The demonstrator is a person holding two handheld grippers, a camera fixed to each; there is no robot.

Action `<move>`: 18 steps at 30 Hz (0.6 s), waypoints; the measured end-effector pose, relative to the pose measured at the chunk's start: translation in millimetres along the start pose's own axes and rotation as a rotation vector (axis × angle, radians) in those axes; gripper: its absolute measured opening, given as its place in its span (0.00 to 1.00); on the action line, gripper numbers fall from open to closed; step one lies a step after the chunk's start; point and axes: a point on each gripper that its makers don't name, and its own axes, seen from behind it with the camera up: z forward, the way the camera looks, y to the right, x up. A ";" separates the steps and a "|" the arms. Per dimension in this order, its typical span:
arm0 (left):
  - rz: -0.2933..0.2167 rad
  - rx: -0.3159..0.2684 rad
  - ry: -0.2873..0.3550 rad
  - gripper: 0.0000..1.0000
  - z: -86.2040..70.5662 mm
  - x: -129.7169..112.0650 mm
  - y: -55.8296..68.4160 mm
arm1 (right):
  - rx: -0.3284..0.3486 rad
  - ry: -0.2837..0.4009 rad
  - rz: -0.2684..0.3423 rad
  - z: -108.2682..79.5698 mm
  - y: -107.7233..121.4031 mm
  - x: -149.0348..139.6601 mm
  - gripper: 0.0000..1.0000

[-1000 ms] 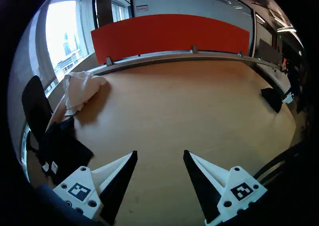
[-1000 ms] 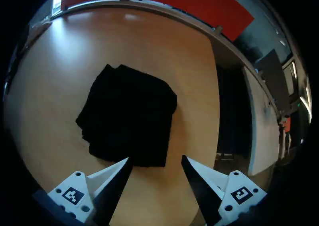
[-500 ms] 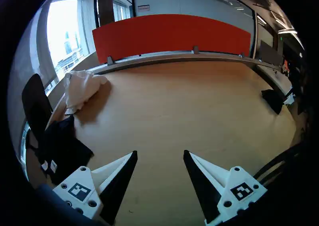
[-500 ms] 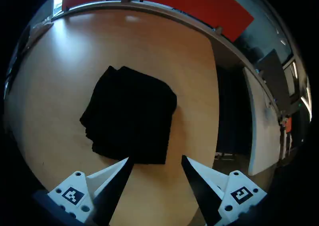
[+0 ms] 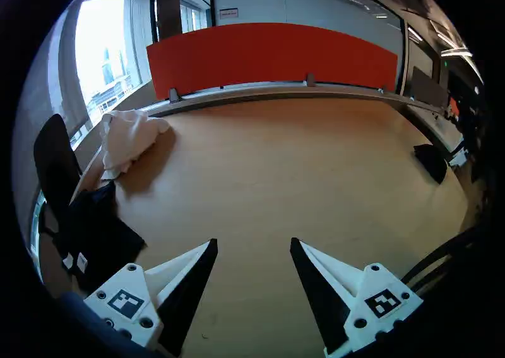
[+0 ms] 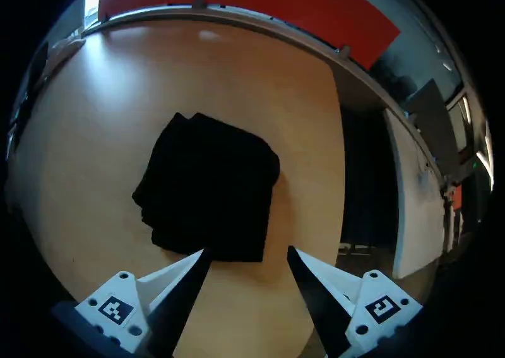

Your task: Fold towel

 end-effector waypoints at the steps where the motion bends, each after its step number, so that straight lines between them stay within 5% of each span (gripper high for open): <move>1: 0.001 0.001 0.000 0.85 -0.5 0.4 -0.4 | 0.000 0.005 0.003 1.0 0.4 3.4 0.92; 18: -0.001 0.036 -0.014 0.85 -10.1 -5.8 -7.8 | 0.022 0.083 0.044 23.4 7.1 64.7 0.90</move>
